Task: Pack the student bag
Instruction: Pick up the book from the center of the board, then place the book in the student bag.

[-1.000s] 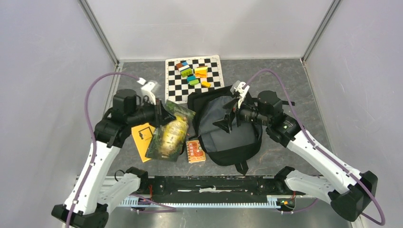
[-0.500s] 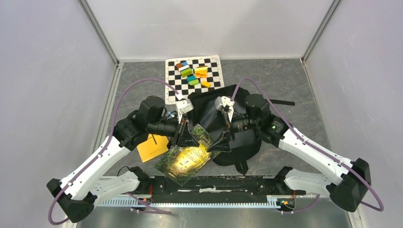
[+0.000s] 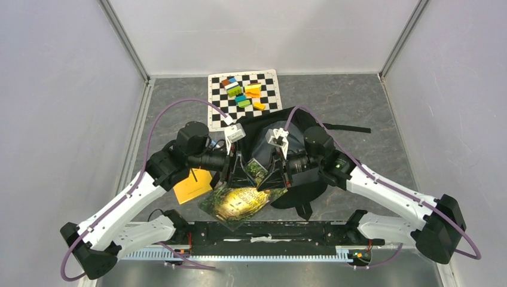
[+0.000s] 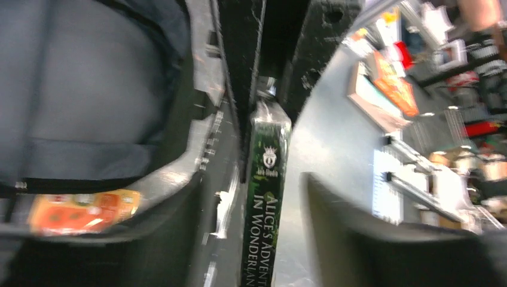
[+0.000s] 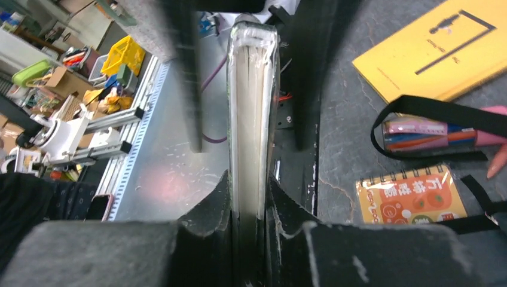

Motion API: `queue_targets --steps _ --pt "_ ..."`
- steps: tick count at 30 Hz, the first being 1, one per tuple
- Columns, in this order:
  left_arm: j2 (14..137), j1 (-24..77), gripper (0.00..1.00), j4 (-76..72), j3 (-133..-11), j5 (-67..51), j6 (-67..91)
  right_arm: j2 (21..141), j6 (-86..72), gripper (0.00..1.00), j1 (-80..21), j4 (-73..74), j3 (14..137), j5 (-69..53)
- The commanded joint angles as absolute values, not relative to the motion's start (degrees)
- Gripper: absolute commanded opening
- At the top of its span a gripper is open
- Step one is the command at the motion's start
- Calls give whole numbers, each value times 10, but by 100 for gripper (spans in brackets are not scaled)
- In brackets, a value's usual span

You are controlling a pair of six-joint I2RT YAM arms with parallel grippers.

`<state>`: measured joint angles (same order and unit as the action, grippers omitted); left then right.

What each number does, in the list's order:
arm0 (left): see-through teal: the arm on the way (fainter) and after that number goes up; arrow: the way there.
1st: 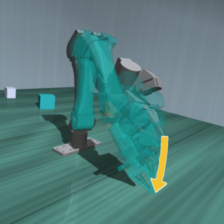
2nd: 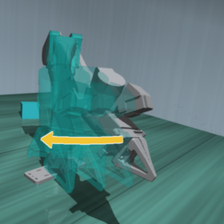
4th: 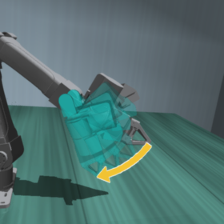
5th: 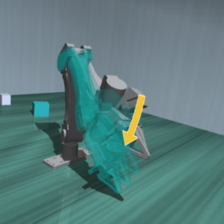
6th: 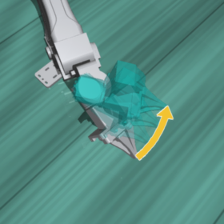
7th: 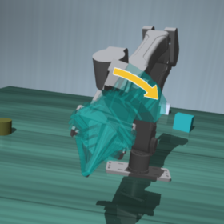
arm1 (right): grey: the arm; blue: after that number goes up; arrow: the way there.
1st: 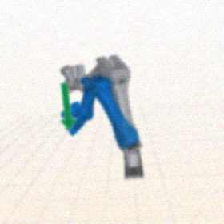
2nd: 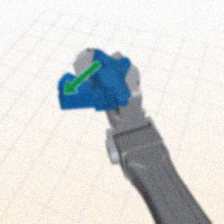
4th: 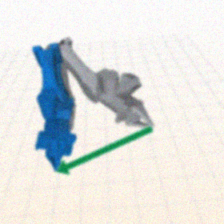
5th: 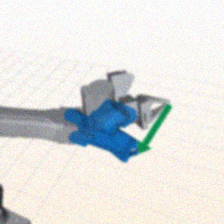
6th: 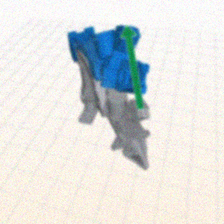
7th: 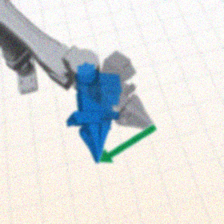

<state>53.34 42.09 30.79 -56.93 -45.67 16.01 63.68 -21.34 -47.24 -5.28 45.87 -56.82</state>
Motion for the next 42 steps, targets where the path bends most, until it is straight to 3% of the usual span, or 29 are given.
queue_targets --steps 1,2,3,7,12,17,23,34,35,37,40,42 --pt "524 415 87 269 -584 -349 174 620 -221 0 -466 -34 470 -494" --pt "522 415 97 272 -588 -306 171 613 -242 0 -452 -26 465 -468" --pt "522 415 99 279 -592 -264 167 604 -264 0 -429 -13 458 -437" --pt "558 405 100 306 -619 -129 162 553 -298 0 -363 71 466 -329" --pt "665 344 100 308 -648 -169 191 478 -345 0 -357 162 474 -119" --pt "785 302 100 328 -699 -160 210 385 -449 0 -358 214 435 17" --pt "933 295 100 362 -795 -172 200 292 -548 0 -358 249 380 86" --pt "1115 318 99 357 -914 -243 200 254 -652 0 -358 327 344 83" --pt "1128 326 97 358 -921 -243 194 251 -664 0 -357 327 336 79" --pt "1151 338 80 367 -940 -243 184 248 -682 0 -357 327 326 71" --pt "1158 349 27 373 -957 -244 184 245 -708 0 -358 330 315 56" --pt "1133 355 5 356 -956 -226 191 239 -724 0 -358 332 307 55"
